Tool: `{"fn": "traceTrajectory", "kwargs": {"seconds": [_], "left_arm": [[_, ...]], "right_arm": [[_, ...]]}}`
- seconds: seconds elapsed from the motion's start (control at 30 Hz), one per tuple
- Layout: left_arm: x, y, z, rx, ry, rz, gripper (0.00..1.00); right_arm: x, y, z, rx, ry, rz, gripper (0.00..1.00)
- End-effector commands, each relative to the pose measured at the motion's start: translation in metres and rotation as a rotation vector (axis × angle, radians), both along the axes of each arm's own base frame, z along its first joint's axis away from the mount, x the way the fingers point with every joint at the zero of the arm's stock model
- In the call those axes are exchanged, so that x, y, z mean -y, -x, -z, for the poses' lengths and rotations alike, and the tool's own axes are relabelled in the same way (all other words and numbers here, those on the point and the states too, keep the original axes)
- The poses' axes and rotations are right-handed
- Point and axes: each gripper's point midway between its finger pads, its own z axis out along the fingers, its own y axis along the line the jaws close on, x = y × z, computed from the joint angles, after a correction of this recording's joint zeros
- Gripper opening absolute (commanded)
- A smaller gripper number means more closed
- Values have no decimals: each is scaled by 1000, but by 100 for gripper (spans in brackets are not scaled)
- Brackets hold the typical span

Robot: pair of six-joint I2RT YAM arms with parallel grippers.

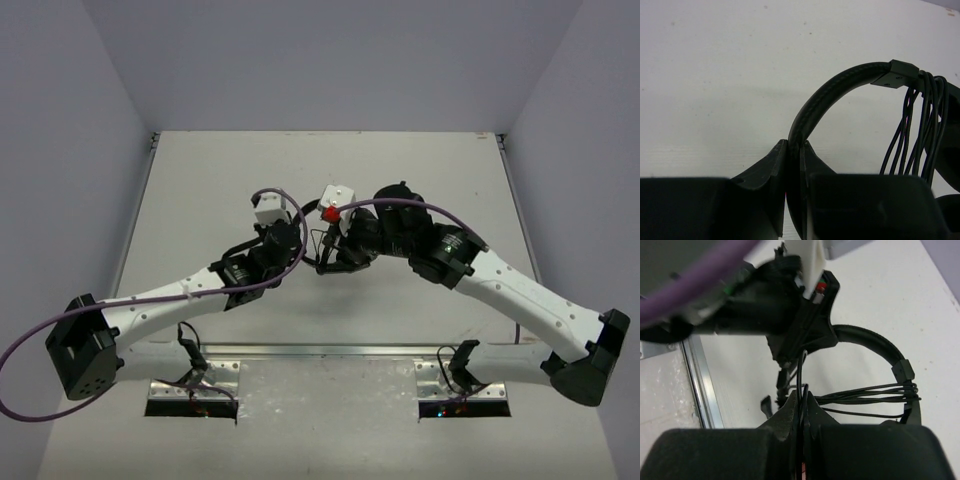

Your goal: Wrap the headphones

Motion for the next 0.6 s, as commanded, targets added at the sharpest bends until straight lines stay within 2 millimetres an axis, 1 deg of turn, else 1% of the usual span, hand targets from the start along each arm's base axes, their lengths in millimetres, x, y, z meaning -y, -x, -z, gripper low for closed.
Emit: {"fn": "traceTrajectory", "kwargs": {"seconds": [0.0, 0.03, 0.07, 0.1, 0.13, 0.17, 0.2, 0.23, 0.27, 0.3, 0.33, 0.37, 0.4, 0.47, 0.5, 0.57], "left_arm": [[30, 3, -51, 170, 141, 195, 0], [31, 7, -44, 159, 134, 225, 0], [38, 13, -43, 156, 129, 285, 0], [40, 17, -47, 167, 135, 319, 0], [41, 21, -45, 162, 127, 343, 1], [40, 25, -43, 147, 116, 362, 0], [41, 26, -43, 148, 117, 368, 0], [37, 29, -40, 129, 107, 367, 0], [36, 31, -43, 122, 117, 360, 0], [35, 33, -43, 105, 115, 361, 0], [34, 38, -35, 58, 91, 373, 0], [33, 39, -38, 39, 82, 376, 0], [28, 44, -26, -21, 44, 375, 0], [23, 47, -23, -65, 27, 351, 0], [18, 49, -18, -102, 0, 340, 0], [14, 52, -13, -131, -17, 329, 0]], "right_arm": [[12, -8, -6, -3, 6, -21, 1], [16, -12, -5, -1, 7, -5, 1], [20, -20, -5, 5, 16, 21, 1], [22, -24, -5, 28, 39, 28, 1], [24, -31, -5, 46, 61, 50, 1], [31, -47, -5, 90, 104, 118, 1], [36, -55, -5, 115, 129, 154, 1], [39, -63, -5, 140, 148, 182, 1], [49, -78, -2, 171, 192, 261, 1], [52, -88, -7, 214, 196, 294, 1], [57, -96, -9, 236, 201, 332, 1], [66, -111, -18, 279, 193, 414, 1], [71, -117, -21, 293, 187, 446, 1], [81, -129, -28, 317, 172, 510, 1], [85, -135, -34, 333, 157, 548, 1], [91, -144, -38, 349, 146, 594, 1]]}}
